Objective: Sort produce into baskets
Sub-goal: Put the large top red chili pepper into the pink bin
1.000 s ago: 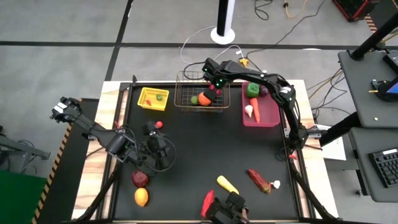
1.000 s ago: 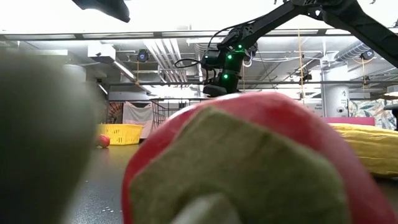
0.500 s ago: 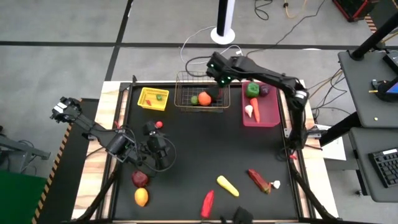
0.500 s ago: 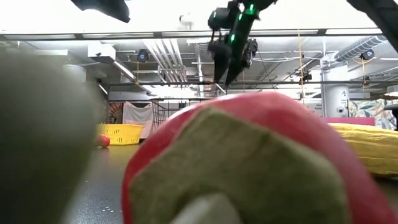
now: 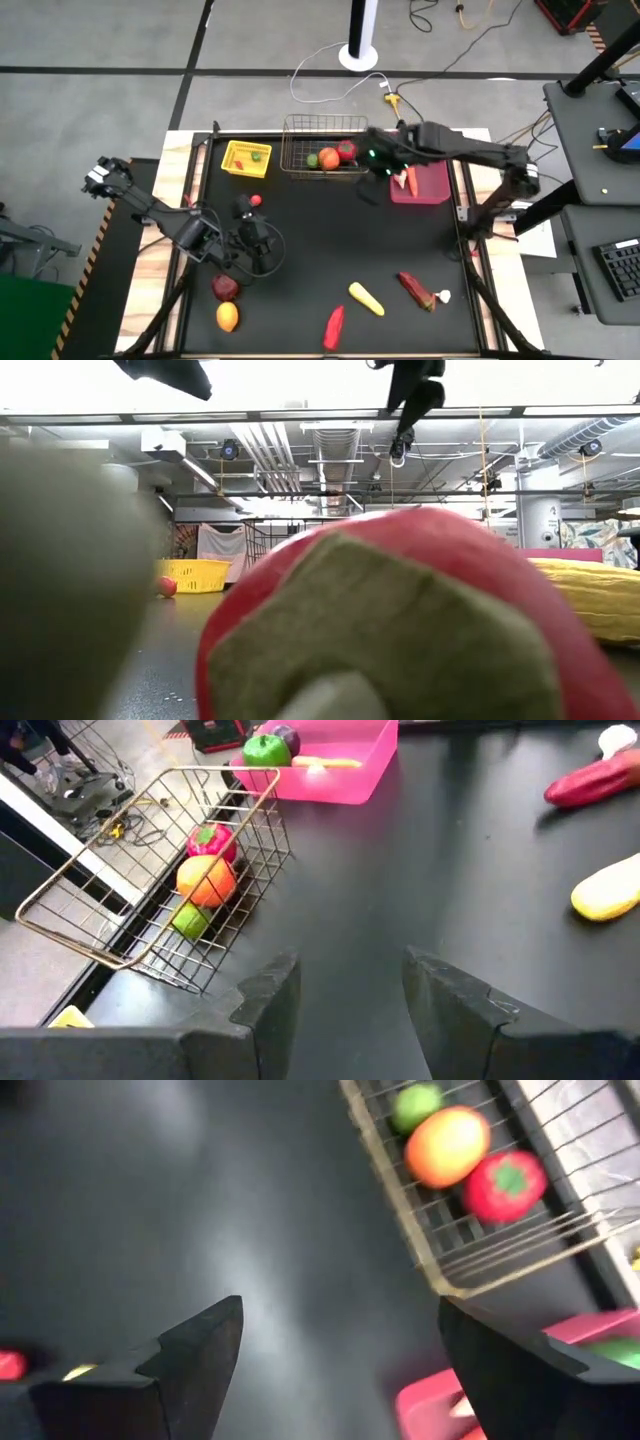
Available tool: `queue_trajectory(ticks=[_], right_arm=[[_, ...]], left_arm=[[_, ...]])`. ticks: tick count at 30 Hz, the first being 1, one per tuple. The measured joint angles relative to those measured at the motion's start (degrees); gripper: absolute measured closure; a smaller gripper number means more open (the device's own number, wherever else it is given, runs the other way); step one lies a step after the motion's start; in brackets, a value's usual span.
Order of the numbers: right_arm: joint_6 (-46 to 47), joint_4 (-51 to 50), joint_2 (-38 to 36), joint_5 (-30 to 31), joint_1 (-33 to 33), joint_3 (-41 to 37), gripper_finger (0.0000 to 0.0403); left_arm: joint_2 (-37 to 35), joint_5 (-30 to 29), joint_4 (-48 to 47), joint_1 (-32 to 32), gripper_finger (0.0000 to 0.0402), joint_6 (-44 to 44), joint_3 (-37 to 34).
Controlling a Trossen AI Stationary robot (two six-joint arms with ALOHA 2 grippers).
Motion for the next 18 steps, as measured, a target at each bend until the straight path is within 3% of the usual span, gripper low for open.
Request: queue_trajectory(ticks=[8, 18], right_arm=[[10.8, 0.4, -6.3, 0.1, 9.3, -11.8, 0.0078], [24.8, 0.5, -7.6, -2.3, 19.2, -24.9, 0.0078]], left_arm=[[5.0, 5.6, 0.7, 0.0, 0.0242, 0.2, 0.0], [8.5, 10.3, 4.2, 0.0, 0.0260, 3.6, 0.2]])
